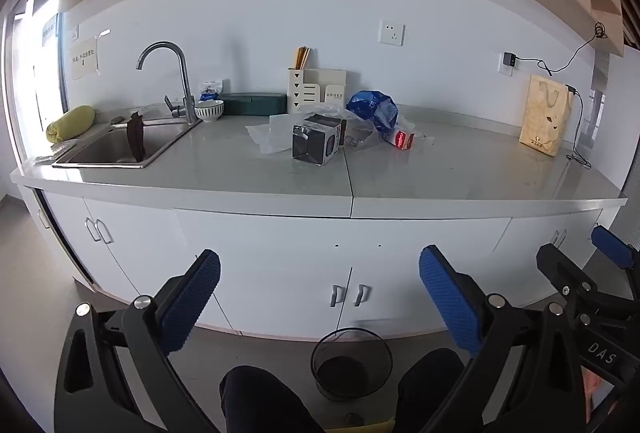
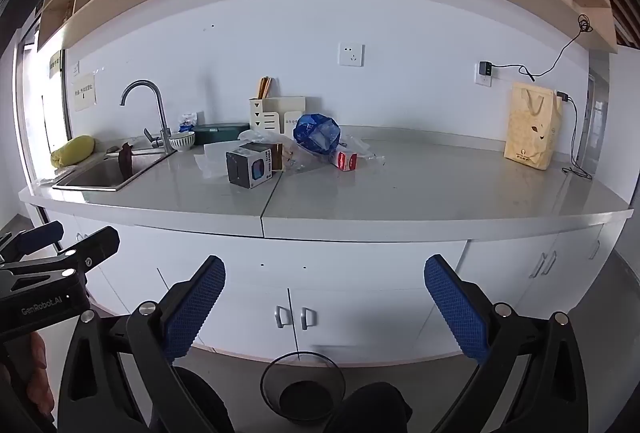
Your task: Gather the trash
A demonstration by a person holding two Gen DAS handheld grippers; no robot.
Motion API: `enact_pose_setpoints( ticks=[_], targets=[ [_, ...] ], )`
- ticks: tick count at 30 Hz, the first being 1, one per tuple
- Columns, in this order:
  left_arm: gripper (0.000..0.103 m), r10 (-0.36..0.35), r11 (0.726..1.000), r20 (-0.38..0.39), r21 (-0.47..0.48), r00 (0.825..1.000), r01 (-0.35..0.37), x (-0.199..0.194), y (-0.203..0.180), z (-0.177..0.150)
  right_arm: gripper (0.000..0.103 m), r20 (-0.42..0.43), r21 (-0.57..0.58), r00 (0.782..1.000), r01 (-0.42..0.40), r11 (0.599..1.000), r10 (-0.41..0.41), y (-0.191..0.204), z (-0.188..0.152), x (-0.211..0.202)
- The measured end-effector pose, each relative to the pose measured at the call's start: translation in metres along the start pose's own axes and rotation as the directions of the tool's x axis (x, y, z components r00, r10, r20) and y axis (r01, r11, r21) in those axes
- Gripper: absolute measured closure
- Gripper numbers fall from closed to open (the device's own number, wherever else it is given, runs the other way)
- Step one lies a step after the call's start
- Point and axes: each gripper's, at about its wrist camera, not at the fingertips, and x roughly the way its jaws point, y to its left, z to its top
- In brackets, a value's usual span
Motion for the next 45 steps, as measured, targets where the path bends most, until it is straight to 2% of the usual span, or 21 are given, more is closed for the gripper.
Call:
enact_pose_setpoints(
  ticks=[8, 10, 19, 45],
  targets=[
    [0.004, -0.014, 1.000, -0.001, 0.016, 1.000, 0.014, 0.003, 0.005, 0.003, 0.002, -0.011, -0.011, 1.000, -0.006, 1.000, 0.006, -0.002, 0.002, 0.001],
    [0.004, 0.013, 1.000, 0.003, -0.004, 1.000, -0.013, 0.000, -0.003, -0.001, 0.002, -0.011, -0.019, 1.000, 0.000, 1.000, 0.000, 0.004, 0.001, 0.004],
    [0.004, 0.006, 1.000, 0.005, 0.004, 1.000, -0.006, 0.000, 0.006, -0.001, 0.002, -0.006, -0.008, 1.000, 0.005, 1.000, -0.005, 0.002, 0.002, 0.001],
    [0.004, 0.008, 0.999, 0.001, 0.032, 1.000, -0.008, -0.001, -0.002, 0.001, 0.002, -0.006, -0.006, 1.000, 0.016, 1.000, -0.016, 0.002, 0.005, 0.002]
  ],
)
